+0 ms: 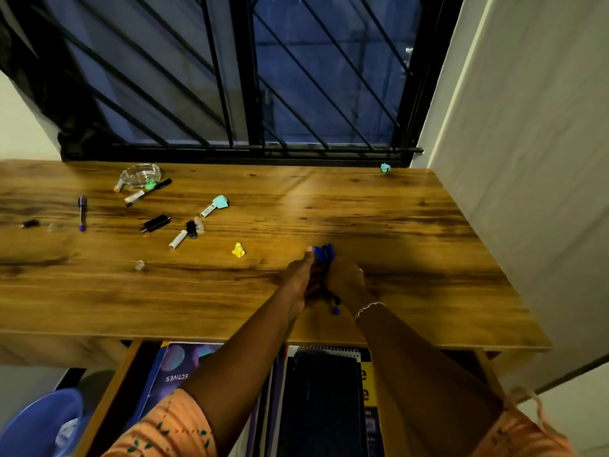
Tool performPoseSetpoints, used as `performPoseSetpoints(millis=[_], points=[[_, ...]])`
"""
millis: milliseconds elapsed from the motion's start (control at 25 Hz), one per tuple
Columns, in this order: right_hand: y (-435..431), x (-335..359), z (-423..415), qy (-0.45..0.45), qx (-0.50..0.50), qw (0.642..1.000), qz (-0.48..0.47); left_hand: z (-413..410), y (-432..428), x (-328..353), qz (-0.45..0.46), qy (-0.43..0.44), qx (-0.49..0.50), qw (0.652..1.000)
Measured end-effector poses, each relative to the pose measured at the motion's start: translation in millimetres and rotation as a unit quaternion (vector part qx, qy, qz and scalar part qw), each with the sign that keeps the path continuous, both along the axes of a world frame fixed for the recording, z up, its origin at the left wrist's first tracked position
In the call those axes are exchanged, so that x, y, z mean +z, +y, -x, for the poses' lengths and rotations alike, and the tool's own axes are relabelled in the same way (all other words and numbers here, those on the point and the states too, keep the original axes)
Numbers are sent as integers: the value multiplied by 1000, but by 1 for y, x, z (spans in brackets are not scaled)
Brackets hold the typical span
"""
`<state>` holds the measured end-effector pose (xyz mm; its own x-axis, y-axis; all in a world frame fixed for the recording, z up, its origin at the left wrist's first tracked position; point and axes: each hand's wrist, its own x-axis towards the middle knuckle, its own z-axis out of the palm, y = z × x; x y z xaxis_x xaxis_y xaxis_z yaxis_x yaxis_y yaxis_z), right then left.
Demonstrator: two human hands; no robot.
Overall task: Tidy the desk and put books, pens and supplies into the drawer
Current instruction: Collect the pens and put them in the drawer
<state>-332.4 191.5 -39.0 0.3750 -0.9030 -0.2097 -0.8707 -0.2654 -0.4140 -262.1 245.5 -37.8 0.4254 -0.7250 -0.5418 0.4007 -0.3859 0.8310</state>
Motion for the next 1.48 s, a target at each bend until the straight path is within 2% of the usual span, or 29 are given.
performPoseSetpoints(millis=[80,160,280,440,520,640,920,1160,1280,1480], points=[[1,-2,1,-22,-11,1000,-9,-2,0,0,5,3,2,1000],[-4,-8,6,-109,-31,992,-57,-3,1,3,37,-19,1,999],[0,-6,18,-341,-18,931,-128,-6,0,19,162,-85,-17,983],[12,7,35,-459,37,877,-135,-14,0,53,258,-103,-151,949],[16,11,40,-464,58,871,-149,-12,0,62,262,-147,-224,927],[15,5,46,-460,68,867,-181,-3,3,68,240,-192,-266,914],[18,-6,56,-476,80,853,-200,-3,4,57,268,-216,-289,893],[26,-11,69,-461,83,857,-215,1,8,56,250,-261,-295,884],[38,-3,87,-465,94,849,-235,16,15,61,255,-246,-294,888],[82,3,153,-485,60,796,-358,59,23,63,222,-168,-351,894]])
